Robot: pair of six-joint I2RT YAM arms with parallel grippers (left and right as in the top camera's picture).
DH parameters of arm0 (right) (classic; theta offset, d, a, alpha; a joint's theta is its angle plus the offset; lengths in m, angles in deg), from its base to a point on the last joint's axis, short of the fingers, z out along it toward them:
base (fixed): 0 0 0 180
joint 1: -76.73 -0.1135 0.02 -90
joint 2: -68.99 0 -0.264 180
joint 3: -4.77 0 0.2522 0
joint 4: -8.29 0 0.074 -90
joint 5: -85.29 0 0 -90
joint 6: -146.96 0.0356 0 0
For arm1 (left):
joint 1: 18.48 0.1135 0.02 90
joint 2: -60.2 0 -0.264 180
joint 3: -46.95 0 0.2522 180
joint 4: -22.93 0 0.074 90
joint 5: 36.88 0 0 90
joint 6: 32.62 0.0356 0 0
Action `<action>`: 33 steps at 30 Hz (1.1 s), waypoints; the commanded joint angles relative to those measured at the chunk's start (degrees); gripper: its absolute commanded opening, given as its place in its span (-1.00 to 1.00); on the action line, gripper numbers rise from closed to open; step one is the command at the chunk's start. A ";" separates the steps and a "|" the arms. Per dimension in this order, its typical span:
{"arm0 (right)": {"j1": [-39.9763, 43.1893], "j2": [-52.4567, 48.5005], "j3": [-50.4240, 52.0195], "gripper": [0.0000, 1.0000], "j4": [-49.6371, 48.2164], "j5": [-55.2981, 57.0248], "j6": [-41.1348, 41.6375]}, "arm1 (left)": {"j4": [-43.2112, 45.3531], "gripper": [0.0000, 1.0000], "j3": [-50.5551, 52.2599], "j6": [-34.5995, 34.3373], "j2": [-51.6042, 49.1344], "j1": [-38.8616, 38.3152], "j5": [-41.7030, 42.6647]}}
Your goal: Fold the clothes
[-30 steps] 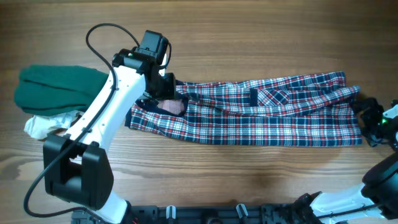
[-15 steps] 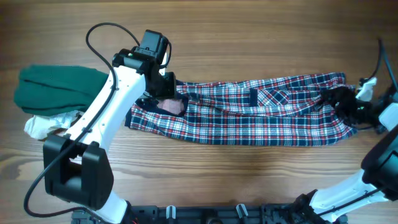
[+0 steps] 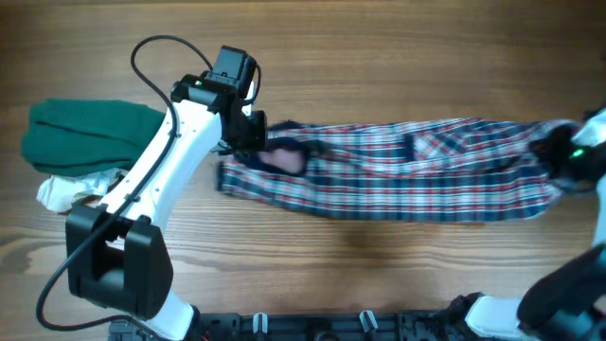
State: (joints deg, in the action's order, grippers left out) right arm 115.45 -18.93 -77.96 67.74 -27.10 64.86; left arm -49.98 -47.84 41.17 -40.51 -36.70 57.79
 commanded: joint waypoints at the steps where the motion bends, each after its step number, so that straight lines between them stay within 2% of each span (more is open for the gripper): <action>1: -0.11 2.47 -11.37 -0.91 5.84 8.85 0.42 | -0.13 -0.01 -0.72 0.81 0.98 0.04 0.90; 4: -2.71 2.56 -18.75 -0.91 11.85 8.85 -2.08 | -1.97 -0.09 -2.03 0.74 2.36 1.29 0.90; 6: -6.97 2.86 -22.27 -0.92 14.43 8.87 -2.99 | -4.22 -0.03 -4.96 0.72 4.42 3.30 1.03; 9: -17.75 2.89 -24.74 -0.91 17.40 10.75 -3.41 | -7.08 0.09 -10.36 0.76 8.00 6.71 2.45; 11: -27.96 2.43 -24.65 -0.91 18.80 14.14 -2.25 | -8.28 0.16 -13.42 0.79 11.32 8.98 2.82; 12: -34.69 1.79 -24.61 -0.91 19.06 16.13 -0.31 | -8.39 0.21 -14.19 0.79 13.35 9.94 2.80; 17: -54.29 -4.11 -24.28 -0.87 19.41 20.26 5.68 | -8.39 0.28 -14.67 0.79 20.85 13.00 2.80; 19: -59.43 -7.74 -24.28 -0.18 19.69 20.09 5.86 | -8.39 0.30 -14.67 0.79 22.80 13.73 2.80; 20: -62.14 -9.44 -24.28 0.01 19.96 19.74 5.81 | -8.39 0.31 -14.67 0.79 23.63 13.97 2.80; 22: -66.55 -10.34 -24.33 0.15 19.52 20.20 5.60 | -8.39 0.32 -14.67 0.79 24.72 13.99 2.80; 24: -68.11 -9.35 -25.24 0.54 19.63 21.57 5.81 | -8.41 0.32 -14.67 0.76 24.87 13.99 2.80; 25: -68.00 -8.72 -25.53 0.62 19.74 21.53 5.90 | -8.44 0.32 -14.67 0.74 24.85 13.99 2.82; 29: -61.33 -6.19 -25.62 0.75 22.86 21.49 7.34 | -8.50 0.33 -14.67 0.79 24.76 13.84 4.94; 30: -55.56 -6.38 -25.24 0.79 24.46 20.76 7.52 | -8.68 0.32 -14.64 0.79 24.06 13.27 6.84; 32: -49.33 -6.38 -24.33 0.79 24.63 14.51 5.95 | -9.49 0.29 -14.58 0.79 22.84 11.61 7.61; 33: -46.34 -6.38 -24.02 0.80 24.83 10.40 4.24 | -10.03 0.20 -14.56 0.81 22.14 10.51 8.00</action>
State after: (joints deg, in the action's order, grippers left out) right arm 60.24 -26.23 -102.00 92.01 -8.74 71.03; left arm -59.03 -61.90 41.63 -16.38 -23.52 62.33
